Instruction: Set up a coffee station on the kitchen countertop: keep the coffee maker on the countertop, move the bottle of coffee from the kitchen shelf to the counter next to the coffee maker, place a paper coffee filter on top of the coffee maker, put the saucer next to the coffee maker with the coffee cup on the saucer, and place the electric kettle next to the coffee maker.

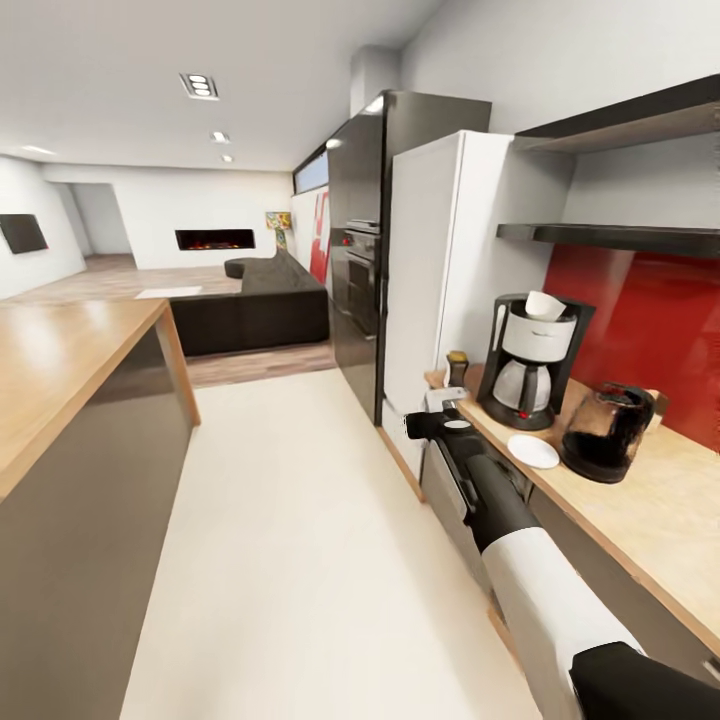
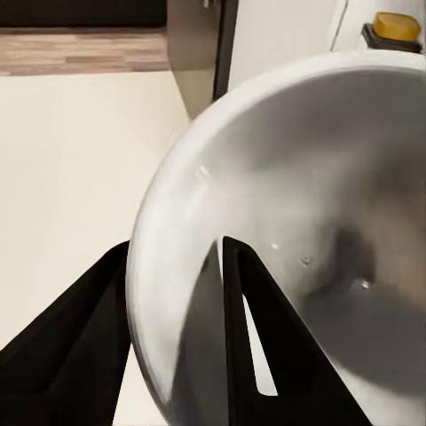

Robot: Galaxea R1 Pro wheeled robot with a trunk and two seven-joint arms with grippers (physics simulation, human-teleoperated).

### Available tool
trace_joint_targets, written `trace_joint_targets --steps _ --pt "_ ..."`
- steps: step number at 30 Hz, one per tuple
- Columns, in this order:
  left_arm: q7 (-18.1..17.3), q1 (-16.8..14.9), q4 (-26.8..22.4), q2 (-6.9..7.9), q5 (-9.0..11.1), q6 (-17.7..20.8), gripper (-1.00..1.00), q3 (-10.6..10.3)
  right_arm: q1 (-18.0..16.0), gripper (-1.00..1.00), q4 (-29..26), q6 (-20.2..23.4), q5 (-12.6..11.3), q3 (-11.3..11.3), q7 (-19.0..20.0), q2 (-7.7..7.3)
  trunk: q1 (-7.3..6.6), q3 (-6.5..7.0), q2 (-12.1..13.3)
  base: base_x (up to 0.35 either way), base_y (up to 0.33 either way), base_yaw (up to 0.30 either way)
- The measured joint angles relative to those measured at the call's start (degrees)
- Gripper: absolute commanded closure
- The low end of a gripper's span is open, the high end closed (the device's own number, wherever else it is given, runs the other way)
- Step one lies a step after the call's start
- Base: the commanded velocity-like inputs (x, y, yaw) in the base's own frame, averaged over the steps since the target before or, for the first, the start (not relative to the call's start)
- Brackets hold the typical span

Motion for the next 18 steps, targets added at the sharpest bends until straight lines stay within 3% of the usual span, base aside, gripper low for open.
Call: trace_joint_targets --steps 7,18 --pt "0.0 0.01 0.0 -0.01 0.0 0.0 -1.0 -0.06 0.0 1.0 0.06 -0.01 0.0 0.01 0.0 0.03 0.0 0.0 0.0 0.332 0.088 -0.219" --pt "0.0 0.03 -0.02 -0.01 0.0 0.0 -1.0 -0.18 -0.01 1.0 0.4 0.02 0.0 0.01 0.0 0.01 0.0 0.0 0.0 0.332 0.114 -0.017"
